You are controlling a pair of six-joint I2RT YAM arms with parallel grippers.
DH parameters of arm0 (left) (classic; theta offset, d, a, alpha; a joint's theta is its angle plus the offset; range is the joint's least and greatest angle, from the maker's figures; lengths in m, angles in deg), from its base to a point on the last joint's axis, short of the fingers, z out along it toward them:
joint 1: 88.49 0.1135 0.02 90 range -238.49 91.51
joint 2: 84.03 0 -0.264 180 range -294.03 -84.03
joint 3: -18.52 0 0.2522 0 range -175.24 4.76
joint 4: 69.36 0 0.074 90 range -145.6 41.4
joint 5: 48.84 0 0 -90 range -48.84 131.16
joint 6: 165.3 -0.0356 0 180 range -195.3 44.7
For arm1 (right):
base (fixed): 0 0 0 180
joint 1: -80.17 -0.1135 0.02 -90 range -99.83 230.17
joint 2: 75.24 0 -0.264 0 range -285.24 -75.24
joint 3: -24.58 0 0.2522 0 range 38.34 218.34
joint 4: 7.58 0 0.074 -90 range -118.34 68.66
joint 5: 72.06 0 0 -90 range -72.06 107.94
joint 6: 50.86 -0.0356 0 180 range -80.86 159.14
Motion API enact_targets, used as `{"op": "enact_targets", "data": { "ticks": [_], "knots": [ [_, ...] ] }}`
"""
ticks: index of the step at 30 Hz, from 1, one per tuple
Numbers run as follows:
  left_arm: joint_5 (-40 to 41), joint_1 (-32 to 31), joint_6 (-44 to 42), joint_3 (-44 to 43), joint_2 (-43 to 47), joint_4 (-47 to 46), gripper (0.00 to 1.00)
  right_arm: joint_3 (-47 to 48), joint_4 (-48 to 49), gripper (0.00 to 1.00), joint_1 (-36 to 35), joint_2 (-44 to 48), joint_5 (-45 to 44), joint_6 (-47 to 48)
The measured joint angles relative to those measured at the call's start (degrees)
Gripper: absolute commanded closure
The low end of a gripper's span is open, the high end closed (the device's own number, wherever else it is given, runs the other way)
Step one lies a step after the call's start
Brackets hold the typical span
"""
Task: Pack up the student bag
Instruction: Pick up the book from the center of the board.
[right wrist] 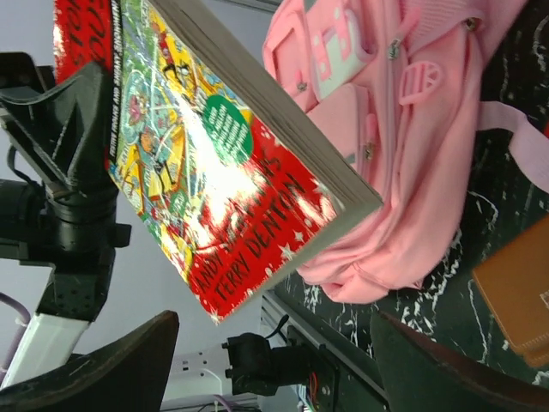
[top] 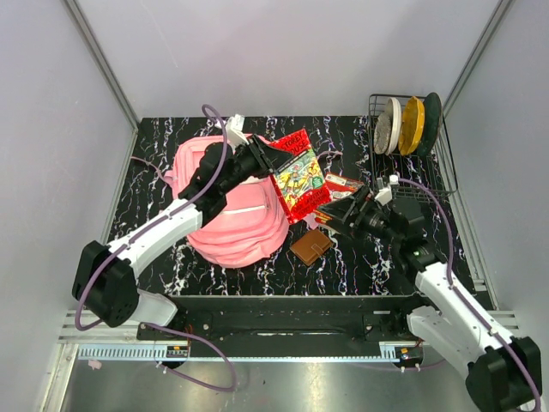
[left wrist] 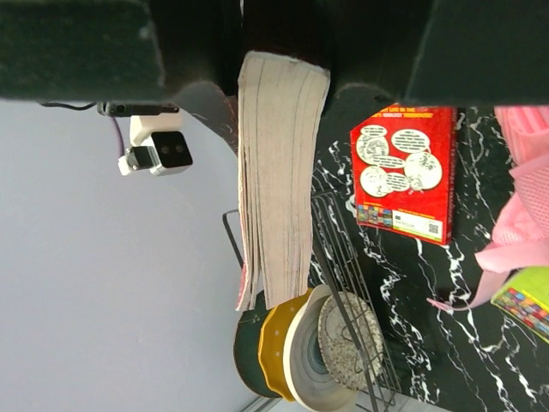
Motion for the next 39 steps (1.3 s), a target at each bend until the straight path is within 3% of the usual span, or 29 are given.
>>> {"op": "enact_targets", "data": {
  "ticks": [7,13,19,20,22,23,29,30,32,33,38,39],
  "knots": [
    [-0.3,0.0,8.2,4.5,0.2,-7.7,1.0,-3.1,16.9,0.03,-5.6,-8.2,-7.6,-6.5],
    [0.1,0.1,9.9,6.1,1.3,-9.9,1.0,-4.8,24.7,0.04,-8.0,-10.3,-10.7,-9.3],
    [0.4,0.1,12.1,7.7,1.6,-13.5,1.0,-5.0,31.4,0.14,-9.4,-12.5,-12.6,-10.6],
    [0.4,0.1,12.3,8.1,1.6,-14.0,1.0,-5.0,32.3,0.22,-9.5,-13.0,-12.7,-10.8],
    [0.6,0.1,12.8,8.5,1.6,-14.8,1.0,-5.0,34.1,0.27,-9.7,-13.9,-13.1,-11.3],
    [0.6,0.1,13.0,8.8,1.6,-15.2,1.0,-5.0,34.9,0.37,-9.8,-14.2,-13.3,-11.5],
    [1.5,0.3,14.2,10.8,2.0,-16.8,1.0,-5.0,37.6,0.58,-9.9,-14.4,-13.6,-12.2],
    [1.6,0.4,14.3,11.0,2.0,-16.9,0.98,-5.0,37.6,0.83,-9.9,-14.3,-13.6,-12.3],
    [1.6,0.4,14.3,11.0,2.0,-17.0,0.8,-5.0,37.9,1.0,-9.9,-13.7,-13.6,-12.3],
    [1.6,0.5,14.3,11.1,2.0,-17.0,0.75,-5.0,38.0,1.0,-10.0,-13.3,-13.6,-12.0],
    [0.6,0.5,12.1,11.1,2.2,-15.6,0.26,-4.9,34.6,1.0,-10.0,-10.1,-14.1,-10.9],
    [0.3,0.5,10.8,11.1,2.4,-14.4,0.11,-4.8,32.9,1.0,-10.0,-8.8,-14.6,-10.6]
  ]
}}
